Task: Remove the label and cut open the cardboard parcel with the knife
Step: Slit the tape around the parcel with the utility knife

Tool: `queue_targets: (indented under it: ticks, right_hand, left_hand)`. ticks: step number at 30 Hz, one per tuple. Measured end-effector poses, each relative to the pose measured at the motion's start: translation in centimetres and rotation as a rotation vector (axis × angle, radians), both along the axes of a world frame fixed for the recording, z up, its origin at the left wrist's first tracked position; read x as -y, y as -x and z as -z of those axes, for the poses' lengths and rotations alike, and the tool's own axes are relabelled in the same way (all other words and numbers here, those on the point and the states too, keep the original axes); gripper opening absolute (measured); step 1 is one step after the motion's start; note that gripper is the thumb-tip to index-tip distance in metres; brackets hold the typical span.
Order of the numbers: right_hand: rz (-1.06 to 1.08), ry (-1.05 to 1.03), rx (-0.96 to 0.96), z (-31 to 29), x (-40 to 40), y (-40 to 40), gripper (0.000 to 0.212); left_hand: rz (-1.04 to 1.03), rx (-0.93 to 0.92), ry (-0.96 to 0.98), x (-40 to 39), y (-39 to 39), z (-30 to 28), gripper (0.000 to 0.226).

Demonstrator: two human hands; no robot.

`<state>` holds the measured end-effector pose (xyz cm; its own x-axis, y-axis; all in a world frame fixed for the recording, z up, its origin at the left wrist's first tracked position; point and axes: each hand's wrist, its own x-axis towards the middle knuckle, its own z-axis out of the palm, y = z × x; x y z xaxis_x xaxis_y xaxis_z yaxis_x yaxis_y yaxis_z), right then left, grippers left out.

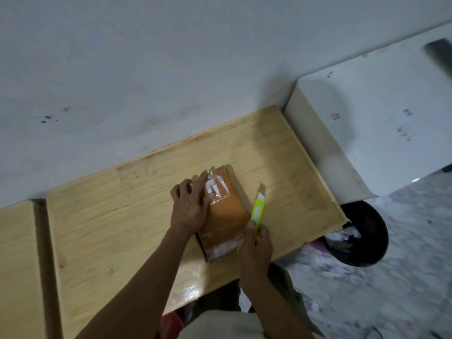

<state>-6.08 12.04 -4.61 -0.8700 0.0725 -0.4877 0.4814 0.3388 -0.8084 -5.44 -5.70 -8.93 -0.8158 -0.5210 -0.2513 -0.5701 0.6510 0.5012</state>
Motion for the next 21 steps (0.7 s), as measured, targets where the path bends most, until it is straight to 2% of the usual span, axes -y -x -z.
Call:
queue_targets:
  ticks: [5, 9, 15, 21]
  right_hand:
    - [-0.203, -0.112, -0.081, -0.3, 0.0, 3.7, 0.019]
    - [-0.544, -0.214, -0.091, -1.7, 1.4, 8.2, 0.02]
    - [-1.008, -0.368, -0.174, -2.3, 4.4, 12.8, 0.027]
    - [-1.144, -0.33, -0.163, -1.6, 4.9, 14.2, 0.026]
  left_hand:
    - [-0.182, 0.028, -0.023, -1.9, -3.1, -2.4, 0.065]
    - [-0.428, 0.098, -0.12, -4.5, -4.9, -4.1, 0.072]
    - [-0.657, 0.177, -0.191, -9.2, -5.3, -4.2, 0.08]
    - [-0.792, 0.185, -0.239, -11.6, -4.3, -4.1, 0.083]
